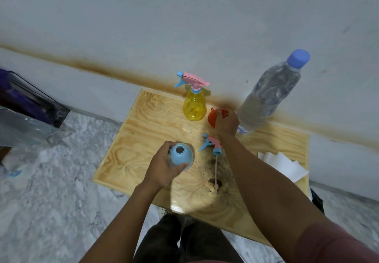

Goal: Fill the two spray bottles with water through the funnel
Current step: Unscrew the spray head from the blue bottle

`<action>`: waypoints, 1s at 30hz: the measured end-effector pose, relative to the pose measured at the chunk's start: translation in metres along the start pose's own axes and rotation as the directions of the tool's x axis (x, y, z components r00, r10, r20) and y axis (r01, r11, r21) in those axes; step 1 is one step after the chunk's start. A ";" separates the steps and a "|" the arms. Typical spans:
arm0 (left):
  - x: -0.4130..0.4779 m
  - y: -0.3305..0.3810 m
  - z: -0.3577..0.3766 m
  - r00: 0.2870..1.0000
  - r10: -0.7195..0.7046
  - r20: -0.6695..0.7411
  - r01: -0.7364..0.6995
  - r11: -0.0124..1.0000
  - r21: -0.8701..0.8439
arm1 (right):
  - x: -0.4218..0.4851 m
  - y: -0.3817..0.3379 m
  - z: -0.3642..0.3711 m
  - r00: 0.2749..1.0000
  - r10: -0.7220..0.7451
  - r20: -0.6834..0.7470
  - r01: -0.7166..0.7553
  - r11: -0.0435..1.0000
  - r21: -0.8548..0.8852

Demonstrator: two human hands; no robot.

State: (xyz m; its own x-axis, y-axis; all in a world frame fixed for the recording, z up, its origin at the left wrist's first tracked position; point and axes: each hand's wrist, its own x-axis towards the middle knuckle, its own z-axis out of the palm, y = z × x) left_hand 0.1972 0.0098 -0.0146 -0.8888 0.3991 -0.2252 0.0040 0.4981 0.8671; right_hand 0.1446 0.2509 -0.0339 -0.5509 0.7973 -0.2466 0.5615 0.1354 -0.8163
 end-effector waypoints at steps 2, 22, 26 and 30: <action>-0.001 0.001 0.001 1.000 -0.006 0.001 0.006 1.000 -0.010 | 0.002 0.002 0.001 1.000 0.001 -0.018 -0.001 1.000 -0.016; -0.031 0.097 -0.061 0.860 0.507 -0.064 -0.495 0.857 0.143 | -0.129 -0.082 -0.118 0.870 -0.414 0.268 0.318 0.886 0.336; -0.028 0.114 -0.074 0.804 0.590 -0.072 -0.578 0.805 0.132 | -0.143 -0.093 -0.119 0.850 -0.343 0.400 0.171 0.898 0.406; -0.025 0.115 -0.078 0.811 0.567 -0.141 -0.557 0.824 0.107 | -0.151 -0.094 -0.116 0.842 -0.266 0.469 0.056 0.908 0.415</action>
State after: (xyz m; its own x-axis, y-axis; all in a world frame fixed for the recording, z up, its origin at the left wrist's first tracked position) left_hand 0.1838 -0.0031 0.1257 -0.7838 0.4974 0.3719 0.5474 0.2705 0.7919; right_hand 0.2472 0.1860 0.1405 -0.9032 0.3591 -0.2352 0.2228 -0.0763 -0.9719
